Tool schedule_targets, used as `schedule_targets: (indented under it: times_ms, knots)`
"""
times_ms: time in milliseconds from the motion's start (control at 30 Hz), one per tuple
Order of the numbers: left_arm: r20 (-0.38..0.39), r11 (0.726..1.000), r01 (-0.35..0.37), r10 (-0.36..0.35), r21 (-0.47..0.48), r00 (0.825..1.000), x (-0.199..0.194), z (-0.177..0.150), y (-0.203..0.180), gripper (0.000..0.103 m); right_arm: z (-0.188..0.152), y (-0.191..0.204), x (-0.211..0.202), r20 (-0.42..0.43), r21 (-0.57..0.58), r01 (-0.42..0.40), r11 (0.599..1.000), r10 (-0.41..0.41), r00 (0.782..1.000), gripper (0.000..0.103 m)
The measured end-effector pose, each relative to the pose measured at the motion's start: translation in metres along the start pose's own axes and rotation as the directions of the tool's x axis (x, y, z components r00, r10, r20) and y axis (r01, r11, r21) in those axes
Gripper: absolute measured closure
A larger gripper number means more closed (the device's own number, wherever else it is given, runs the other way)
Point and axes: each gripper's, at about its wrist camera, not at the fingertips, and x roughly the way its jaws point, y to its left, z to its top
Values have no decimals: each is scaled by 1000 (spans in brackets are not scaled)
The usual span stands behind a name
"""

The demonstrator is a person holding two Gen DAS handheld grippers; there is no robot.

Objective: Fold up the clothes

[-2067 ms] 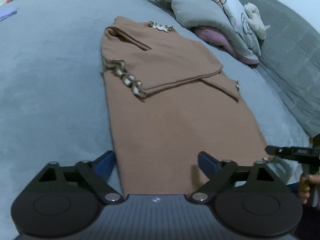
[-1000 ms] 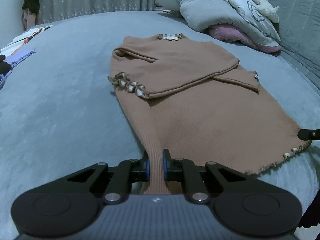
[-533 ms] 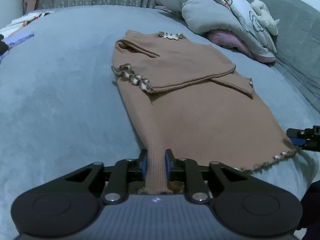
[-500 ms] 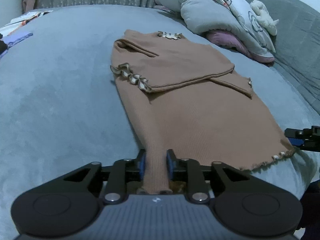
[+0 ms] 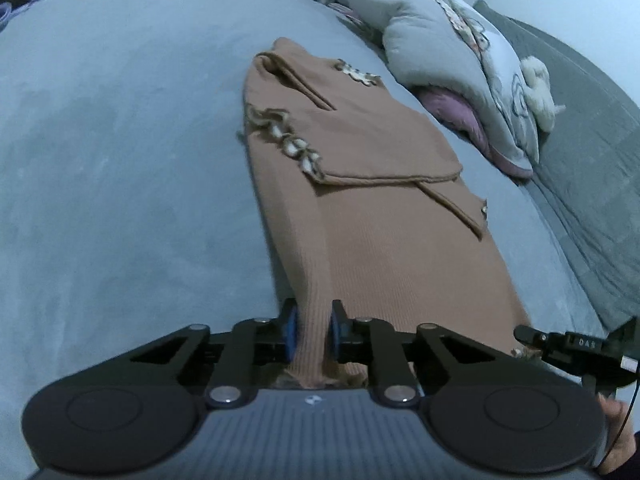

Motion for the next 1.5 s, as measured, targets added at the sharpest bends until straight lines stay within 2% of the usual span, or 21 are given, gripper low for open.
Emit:
schedule_targets:
  times_ms: [100, 233, 433, 767, 967, 1067, 1100, 1133, 1200, 1333, 1367, 1433, 1500]
  knots:
    - [6, 1000, 5, -5, -8, 1000, -5, 2, 0, 88, 6, 3, -16, 62, -1, -40, 999, 40, 997, 96]
    - [-17, 996, 46, -48, -70, 999, -8, 2, 9, 86, 10, 8, -21, 85, -3, -82, 997, 82, 993, 96]
    - [0, 993, 45, -45, -110, 999, -15, 1, 16, 80, 20, 1, -28, 129, 54, -123, 991, 115, 985, 96]
    - [0, 991, 42, -43, -131, 999, -18, -2, 20, 69, 26, -7, -25, 149, 124, -141, 982, 122, 981, 96]
    - [-9, 993, 18, -19, -114, 1000, -17, -2, 19, 61, 26, -13, -17, 132, 158, -109, 981, 89, 987, 95]
    - [-5, 988, 49, -50, -144, 999, -14, -1, 20, 40, 25, -15, -14, 121, 163, -97, 982, 77, 990, 95]
    - [-5, 984, 75, -77, -159, 997, -11, -1, 21, 24, 25, -15, -13, 119, 162, -91, 983, 72, 990, 95]
    - [-4, 980, 100, -103, -173, 995, -8, -1, 21, 11, 24, -15, -12, 119, 161, -89, 983, 70, 990, 95]
    - [-12, 983, 116, -119, -144, 993, -3, 0, 14, 1, 24, -15, -12, 122, 165, -93, 982, 73, 990, 95]
    - [-7, 989, 115, -116, -88, 993, 9, 1, -3, 2, 22, -18, -14, 124, 170, -94, 981, 73, 990, 95]
    - [-8, 986, 138, -139, -94, 990, 11, 2, -5, 3, 22, -18, -14, 127, 173, -95, 980, 74, 989, 95]
    - [-15, 974, 194, -197, -118, 980, 17, 3, -8, 16, 23, -20, -16, 135, 180, -104, 978, 80, 988, 95]
    - [-21, 962, 236, -241, -137, 970, 21, 2, -10, 21, 24, -21, -16, 139, 184, -108, 977, 82, 987, 95]
